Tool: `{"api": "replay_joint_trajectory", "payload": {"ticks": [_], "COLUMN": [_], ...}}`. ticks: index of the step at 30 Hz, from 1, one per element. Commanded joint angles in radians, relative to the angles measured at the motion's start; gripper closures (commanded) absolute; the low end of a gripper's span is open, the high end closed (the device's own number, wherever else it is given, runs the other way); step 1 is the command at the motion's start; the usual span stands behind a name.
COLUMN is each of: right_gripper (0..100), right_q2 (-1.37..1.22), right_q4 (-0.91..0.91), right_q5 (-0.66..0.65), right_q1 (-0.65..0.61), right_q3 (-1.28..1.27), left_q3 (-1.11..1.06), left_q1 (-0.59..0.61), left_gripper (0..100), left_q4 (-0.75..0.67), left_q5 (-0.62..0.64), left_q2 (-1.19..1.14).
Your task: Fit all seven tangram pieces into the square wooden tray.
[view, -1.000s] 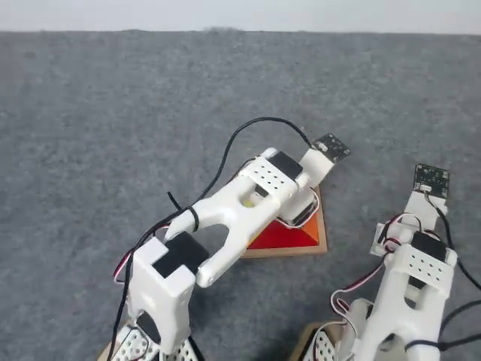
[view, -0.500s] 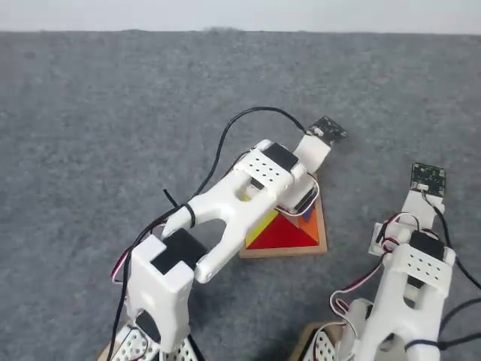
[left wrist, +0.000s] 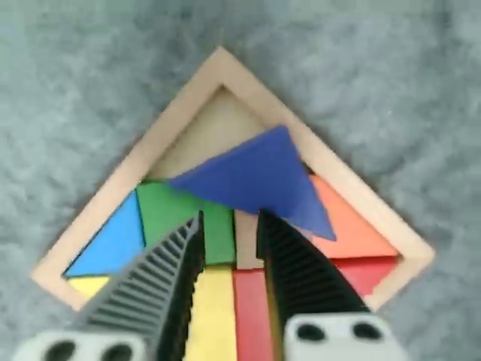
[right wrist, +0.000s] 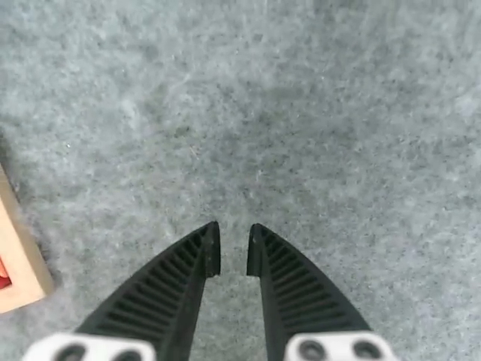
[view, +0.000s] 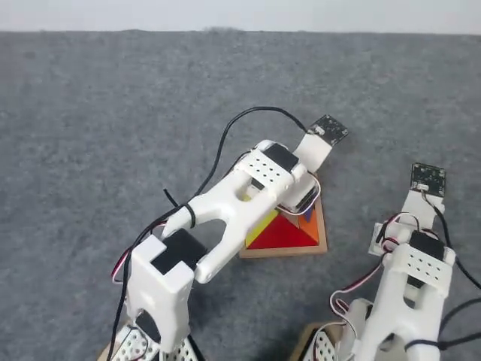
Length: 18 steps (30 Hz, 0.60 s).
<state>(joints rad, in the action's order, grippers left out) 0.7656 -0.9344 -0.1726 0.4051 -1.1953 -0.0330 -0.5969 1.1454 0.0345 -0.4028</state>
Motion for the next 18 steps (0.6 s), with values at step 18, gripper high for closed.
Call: {"api": "replay_joint_trajectory", "payload": {"ticks": [18], "right_gripper": [92.4], "right_q2": [0.013], "right_q4": [0.01], "right_q5": [-0.02], "right_q1": [-0.036], "right_q3": [0.078], "left_q3": [0.031], "left_q1": [0.199], "left_gripper": [95], "left_q4": [-0.025], "left_q5": [0.094], "left_q2": [0.27]}}
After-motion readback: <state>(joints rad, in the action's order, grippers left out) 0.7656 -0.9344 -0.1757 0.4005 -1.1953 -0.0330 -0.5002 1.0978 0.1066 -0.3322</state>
